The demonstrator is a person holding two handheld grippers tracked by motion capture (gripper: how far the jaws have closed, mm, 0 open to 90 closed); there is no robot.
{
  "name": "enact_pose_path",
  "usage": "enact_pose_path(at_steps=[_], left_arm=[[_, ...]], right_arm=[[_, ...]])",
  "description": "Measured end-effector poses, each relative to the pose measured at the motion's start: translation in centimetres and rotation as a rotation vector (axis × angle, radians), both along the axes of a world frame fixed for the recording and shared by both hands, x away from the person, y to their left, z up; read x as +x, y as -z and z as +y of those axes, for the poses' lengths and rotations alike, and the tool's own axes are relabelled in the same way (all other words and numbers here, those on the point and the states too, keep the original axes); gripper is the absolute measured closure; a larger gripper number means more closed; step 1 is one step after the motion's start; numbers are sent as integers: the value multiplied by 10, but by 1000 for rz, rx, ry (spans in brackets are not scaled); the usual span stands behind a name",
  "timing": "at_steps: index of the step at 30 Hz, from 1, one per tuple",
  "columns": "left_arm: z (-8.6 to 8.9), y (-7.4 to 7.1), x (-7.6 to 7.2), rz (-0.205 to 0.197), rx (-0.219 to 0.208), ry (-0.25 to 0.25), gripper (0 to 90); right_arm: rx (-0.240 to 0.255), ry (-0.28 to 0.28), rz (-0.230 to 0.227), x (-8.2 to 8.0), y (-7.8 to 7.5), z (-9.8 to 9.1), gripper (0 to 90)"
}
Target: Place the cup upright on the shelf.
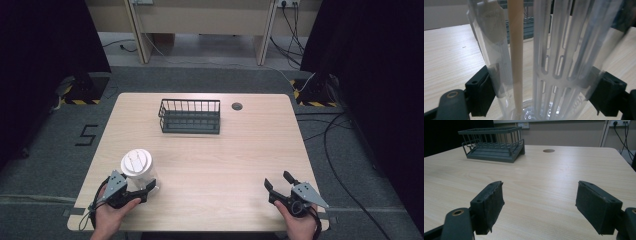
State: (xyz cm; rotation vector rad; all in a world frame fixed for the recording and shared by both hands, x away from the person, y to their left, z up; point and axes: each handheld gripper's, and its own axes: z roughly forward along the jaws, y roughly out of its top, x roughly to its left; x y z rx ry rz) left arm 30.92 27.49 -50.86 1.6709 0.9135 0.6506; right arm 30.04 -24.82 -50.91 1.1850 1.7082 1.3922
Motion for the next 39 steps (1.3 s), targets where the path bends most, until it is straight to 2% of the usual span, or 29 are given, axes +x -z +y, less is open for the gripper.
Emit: enact_pose_path(at_steps=[10,24,39], left_arm=[[5,-4,1,2,-3,-13,178],[8,-11,11,-10,-3,-37,179],[1,-20,23,-19,-5,-25,179]], right_arm=[[-7,-3,8,0,1,1,227],[-11,-5,6,1,2,1,227],[-9,-6,13,1,2,3,227]])
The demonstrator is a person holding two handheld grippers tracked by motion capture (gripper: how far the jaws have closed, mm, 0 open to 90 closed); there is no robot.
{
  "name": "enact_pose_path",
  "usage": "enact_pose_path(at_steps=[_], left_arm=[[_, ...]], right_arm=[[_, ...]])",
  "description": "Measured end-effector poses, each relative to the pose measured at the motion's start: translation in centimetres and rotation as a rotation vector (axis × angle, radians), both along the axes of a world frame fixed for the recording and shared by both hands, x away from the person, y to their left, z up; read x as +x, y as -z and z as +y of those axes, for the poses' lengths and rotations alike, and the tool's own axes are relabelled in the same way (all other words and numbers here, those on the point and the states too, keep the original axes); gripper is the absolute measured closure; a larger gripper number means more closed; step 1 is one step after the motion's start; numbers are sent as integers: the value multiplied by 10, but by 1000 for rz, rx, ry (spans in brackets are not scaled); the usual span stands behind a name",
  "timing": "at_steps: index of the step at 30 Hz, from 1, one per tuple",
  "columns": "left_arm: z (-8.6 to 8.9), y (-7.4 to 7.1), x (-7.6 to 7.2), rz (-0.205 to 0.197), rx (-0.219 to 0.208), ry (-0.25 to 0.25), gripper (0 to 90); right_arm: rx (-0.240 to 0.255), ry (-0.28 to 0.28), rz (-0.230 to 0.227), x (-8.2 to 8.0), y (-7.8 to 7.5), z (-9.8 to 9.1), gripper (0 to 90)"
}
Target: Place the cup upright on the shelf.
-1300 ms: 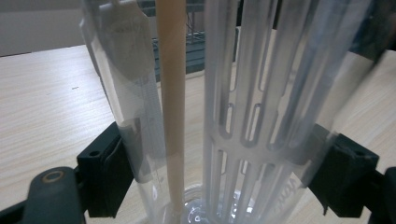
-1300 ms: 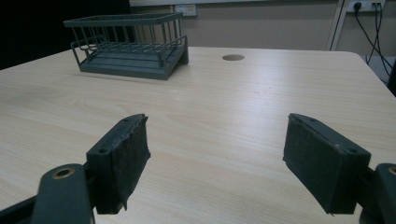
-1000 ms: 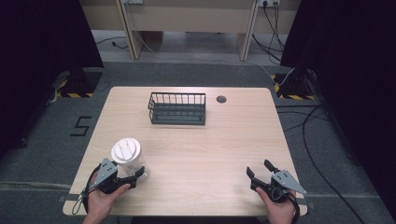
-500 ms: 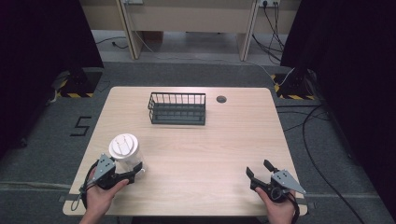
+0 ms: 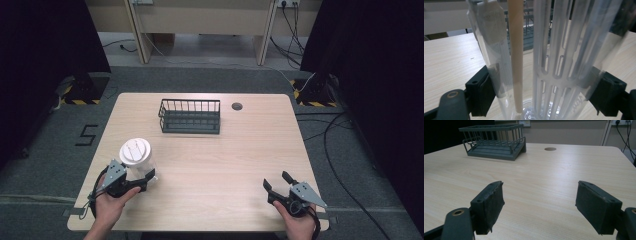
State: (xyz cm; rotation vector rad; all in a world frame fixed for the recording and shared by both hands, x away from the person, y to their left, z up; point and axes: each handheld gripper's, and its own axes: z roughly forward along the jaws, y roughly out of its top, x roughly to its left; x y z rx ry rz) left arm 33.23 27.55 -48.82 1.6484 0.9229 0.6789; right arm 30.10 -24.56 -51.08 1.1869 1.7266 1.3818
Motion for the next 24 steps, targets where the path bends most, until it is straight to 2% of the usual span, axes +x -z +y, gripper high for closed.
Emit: enact_pose_path(at_steps=[24], left_arm=[[-11,-14,20,-17,-4,13,180]], right_arm=[[-7,-3,-1,1,0,0,227]])
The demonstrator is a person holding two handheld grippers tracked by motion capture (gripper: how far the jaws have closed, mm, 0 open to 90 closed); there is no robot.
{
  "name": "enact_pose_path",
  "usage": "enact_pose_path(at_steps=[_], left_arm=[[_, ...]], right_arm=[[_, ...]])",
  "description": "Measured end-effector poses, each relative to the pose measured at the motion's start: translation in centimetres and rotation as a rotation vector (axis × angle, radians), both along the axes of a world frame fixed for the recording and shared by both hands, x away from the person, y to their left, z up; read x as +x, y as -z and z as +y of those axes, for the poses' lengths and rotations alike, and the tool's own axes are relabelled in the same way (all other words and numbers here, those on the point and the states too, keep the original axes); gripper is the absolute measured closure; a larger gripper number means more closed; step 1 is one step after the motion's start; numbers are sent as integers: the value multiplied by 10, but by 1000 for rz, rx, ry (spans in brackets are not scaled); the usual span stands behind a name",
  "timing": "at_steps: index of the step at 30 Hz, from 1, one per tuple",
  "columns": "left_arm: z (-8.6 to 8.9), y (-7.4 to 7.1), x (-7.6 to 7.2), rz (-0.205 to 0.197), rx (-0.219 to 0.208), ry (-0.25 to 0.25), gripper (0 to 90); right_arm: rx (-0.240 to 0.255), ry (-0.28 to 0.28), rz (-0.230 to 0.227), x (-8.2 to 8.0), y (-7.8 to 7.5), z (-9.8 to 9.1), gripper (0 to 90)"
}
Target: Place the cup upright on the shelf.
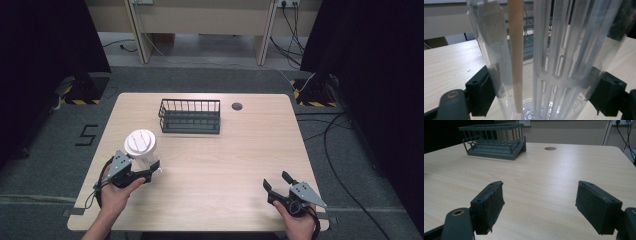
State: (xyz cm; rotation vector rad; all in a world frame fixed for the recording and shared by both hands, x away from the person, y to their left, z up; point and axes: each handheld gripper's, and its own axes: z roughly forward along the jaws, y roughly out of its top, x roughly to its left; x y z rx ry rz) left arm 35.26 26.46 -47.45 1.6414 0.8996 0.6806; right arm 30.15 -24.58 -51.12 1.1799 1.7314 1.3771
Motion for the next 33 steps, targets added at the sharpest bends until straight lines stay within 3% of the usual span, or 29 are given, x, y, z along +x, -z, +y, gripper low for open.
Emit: enact_pose_path(at_steps=[33], left_arm=[[-16,-18,35,-16,-14,4,180]], right_arm=[[6,0,7,1,1,0,226]])
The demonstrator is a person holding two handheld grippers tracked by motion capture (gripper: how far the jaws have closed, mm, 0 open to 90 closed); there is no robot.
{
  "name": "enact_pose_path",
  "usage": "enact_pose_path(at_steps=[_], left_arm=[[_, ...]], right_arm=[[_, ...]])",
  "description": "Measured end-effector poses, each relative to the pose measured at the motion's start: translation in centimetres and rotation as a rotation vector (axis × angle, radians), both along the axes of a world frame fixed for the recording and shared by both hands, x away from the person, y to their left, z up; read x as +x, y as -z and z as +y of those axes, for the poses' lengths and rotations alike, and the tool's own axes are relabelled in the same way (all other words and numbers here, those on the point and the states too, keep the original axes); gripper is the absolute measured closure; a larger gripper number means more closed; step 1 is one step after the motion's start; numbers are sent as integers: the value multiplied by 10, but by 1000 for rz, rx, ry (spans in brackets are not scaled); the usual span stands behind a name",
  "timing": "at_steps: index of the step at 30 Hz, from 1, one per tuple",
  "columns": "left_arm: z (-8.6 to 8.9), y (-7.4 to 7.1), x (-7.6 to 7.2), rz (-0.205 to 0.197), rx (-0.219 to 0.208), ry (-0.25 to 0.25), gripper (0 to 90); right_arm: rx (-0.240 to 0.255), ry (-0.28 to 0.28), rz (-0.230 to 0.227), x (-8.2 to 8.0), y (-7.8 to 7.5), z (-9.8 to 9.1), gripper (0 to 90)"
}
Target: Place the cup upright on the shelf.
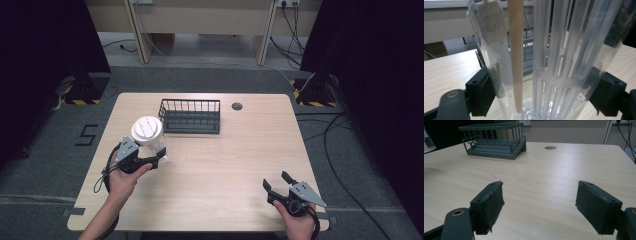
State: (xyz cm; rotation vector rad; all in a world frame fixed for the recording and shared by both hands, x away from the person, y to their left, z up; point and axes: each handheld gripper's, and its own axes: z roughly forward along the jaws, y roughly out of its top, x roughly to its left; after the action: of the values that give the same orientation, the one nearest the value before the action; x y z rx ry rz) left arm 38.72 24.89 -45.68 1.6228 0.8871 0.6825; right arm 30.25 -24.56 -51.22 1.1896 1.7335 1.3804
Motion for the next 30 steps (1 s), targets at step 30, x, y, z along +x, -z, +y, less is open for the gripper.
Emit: enact_pose_path(at_steps=[30], left_arm=[[-19,-19,44,-24,0,1,180]], right_arm=[[-8,-2,5,1,3,1,225]])
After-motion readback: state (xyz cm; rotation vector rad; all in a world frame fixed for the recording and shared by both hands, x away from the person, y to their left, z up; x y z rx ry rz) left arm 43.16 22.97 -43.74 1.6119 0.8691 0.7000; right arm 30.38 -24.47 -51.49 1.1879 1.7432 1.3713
